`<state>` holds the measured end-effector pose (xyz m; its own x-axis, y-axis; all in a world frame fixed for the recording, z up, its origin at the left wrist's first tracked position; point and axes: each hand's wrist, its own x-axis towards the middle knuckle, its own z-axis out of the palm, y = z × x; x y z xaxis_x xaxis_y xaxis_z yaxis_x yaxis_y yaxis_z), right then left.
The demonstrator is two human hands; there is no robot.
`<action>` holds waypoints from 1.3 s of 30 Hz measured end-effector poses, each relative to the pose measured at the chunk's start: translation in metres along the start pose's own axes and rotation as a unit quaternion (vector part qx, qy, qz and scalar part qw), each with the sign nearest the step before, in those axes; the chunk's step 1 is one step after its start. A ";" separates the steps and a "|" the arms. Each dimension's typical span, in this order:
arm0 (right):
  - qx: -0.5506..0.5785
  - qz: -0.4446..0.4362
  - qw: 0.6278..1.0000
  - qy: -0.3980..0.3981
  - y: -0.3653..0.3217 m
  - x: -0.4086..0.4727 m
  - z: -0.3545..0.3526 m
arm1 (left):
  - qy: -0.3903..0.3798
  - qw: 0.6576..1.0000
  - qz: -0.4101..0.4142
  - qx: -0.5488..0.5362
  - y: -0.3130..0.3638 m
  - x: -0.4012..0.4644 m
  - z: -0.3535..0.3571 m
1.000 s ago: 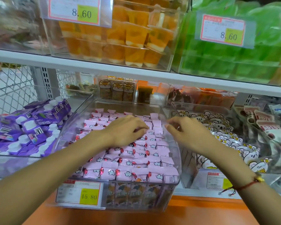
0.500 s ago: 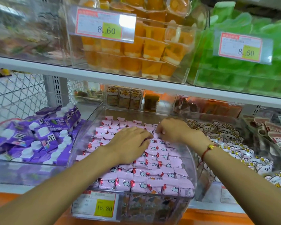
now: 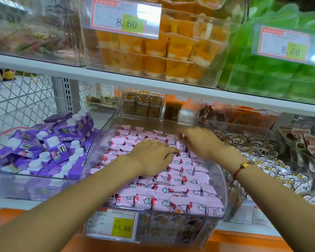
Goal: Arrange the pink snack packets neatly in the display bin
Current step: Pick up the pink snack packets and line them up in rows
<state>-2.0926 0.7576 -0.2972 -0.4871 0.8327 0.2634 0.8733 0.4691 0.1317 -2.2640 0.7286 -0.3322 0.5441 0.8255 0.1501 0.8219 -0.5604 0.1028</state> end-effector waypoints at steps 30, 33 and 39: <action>0.504 0.219 0.810 0.206 -0.013 -0.043 -0.038 | 0.102 0.816 -0.167 -0.543 0.011 -0.015 -0.044; 0.392 0.073 0.912 0.096 -0.017 -0.048 -0.043 | 0.093 0.803 -0.194 -0.556 0.016 -0.016 -0.045; 0.158 -0.028 0.976 0.151 -0.021 -0.045 -0.039 | 0.101 0.850 -0.150 -0.494 0.025 -0.016 -0.046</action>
<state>-2.0888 0.6991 -0.2747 -0.4667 0.7009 0.5394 0.7743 0.6186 -0.1338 -2.2597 0.6982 -0.2863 0.2127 0.9689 0.1262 0.3211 -0.1913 0.9275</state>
